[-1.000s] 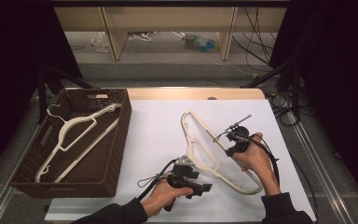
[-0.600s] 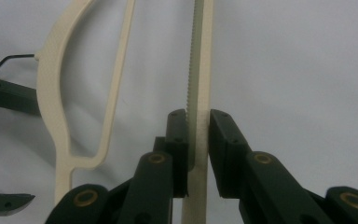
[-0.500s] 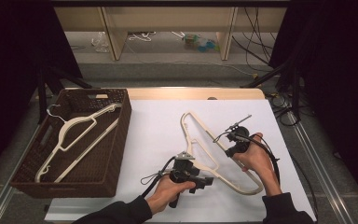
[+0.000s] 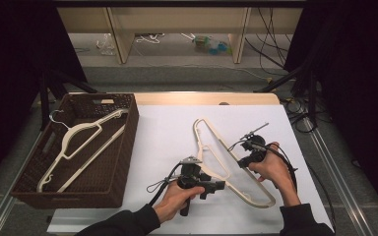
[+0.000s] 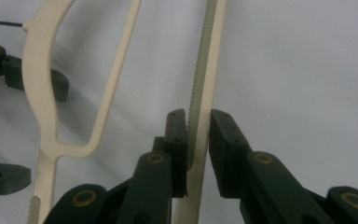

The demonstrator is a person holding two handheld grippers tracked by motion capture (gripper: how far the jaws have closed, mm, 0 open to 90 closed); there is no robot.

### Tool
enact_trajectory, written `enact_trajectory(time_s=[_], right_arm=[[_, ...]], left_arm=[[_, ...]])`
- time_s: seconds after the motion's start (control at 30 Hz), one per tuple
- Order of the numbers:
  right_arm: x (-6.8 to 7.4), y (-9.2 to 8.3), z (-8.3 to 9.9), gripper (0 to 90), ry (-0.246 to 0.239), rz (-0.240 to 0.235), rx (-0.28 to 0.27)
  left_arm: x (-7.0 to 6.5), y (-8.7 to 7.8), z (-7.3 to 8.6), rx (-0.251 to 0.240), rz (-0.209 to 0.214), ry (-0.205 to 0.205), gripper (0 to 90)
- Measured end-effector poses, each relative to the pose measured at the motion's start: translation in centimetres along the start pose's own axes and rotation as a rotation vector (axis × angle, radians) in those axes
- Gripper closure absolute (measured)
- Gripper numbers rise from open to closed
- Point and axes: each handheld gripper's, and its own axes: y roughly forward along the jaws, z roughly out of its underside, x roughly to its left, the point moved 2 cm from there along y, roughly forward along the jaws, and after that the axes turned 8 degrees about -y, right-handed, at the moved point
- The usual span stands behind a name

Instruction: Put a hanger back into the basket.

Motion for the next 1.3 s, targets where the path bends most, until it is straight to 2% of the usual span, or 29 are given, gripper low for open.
enact_trajectory(time_s=[0.03,0.07,0.1,0.2,0.3,0.4,0.63,0.67,0.7,0.73,0.77,0.83,0.87,0.9,0.97,1.0,1.03,1.1,1.17,1.3], right_arm=[[0.1,0.1,0.0,78.2,-0.001,0.001,0.001],[0.1,0.1,0.0,78.2,-0.002,-0.003,0.001],[0.1,0.2,0.0,78.1,-0.005,0.000,-0.002],[0.0,0.3,0.2,78.1,-0.003,-0.009,0.002],[0.0,0.4,0.3,78.0,0.005,-0.014,0.003],[0.1,0.6,0.6,78.0,0.010,-0.018,0.003],[0.3,1.5,1.3,77.4,0.037,-0.053,-0.010],[0.4,1.7,1.4,77.4,0.044,-0.061,-0.010],[0.5,1.7,1.5,90.0,0.040,-0.080,-0.003],[0.5,1.8,1.5,89.4,0.044,-0.112,-0.029],[0.6,1.8,1.5,89.3,0.048,-0.126,-0.037],[0.6,1.9,1.5,88.5,0.034,-0.117,-0.025],[0.7,2.0,1.6,88.5,0.049,-0.124,-0.020],[0.6,2.2,1.7,88.4,0.046,-0.127,-0.021],[0.7,2.4,1.8,88.1,0.045,-0.139,-0.012],[0.7,2.4,1.8,88.0,0.042,-0.139,-0.009],[0.8,2.4,1.8,88.1,0.045,-0.138,-0.017],[1.3,2.5,1.8,88.3,0.032,-0.191,-0.012],[1.5,2.6,1.8,88.7,0.019,-0.196,-0.006],[1.9,2.8,1.9,88.6,0.027,-0.271,-0.011]], left_arm=[[-0.1,0.0,0.0,0.005,0.024,-0.037,28.2],[-0.1,0.0,-0.1,0.001,0.030,-0.059,28.4],[0.3,-0.1,-0.2,-0.009,-0.012,-0.018,28.9],[0.5,-0.3,-0.5,-0.024,-0.047,0.016,32.7],[0.5,-0.5,-0.7,-0.016,-0.061,-0.006,34.3],[0.6,-0.6,-0.9,-0.030,-0.077,0.007,35.5],[0.6,-0.9,-1.4,-0.059,-0.094,-0.020,40.2],[0.7,-1.0,-1.4,-0.066,-0.102,-0.010,42.1],[0.7,-1.0,-1.4,-0.070,-0.109,-0.008,45.3],[0.8,-1.0,-1.5,-0.072,-0.118,-0.007,50.3],[0.9,-1.0,-1.5,-0.077,-0.121,-0.007,52.8],[1.1,-1.1,-1.6,-0.083,-0.126,-0.010,58.7],[1.2,-1.2,-1.6,-0.091,-0.130,-0.018,60.3],[1.3,-1.2,-1.7,-0.096,-0.118,-0.023,64.8],[1.4,-1.2,-1.8,-0.126,-0.135,0.006,77.1],[1.5,-1.1,-1.9,-0.126,-0.124,-0.006,80.3],[1.6,-1.1,-1.9,-0.118,-0.110,-0.034,80.9],[1.9,-0.8,-1.8,-0.128,-0.114,-0.029,81.0],[2.2,-0.6,-1.8,-0.122,-0.111,-0.038,79.0],[2.7,-0.2,-1.8,-0.117,-0.088,-0.057,76.1]])
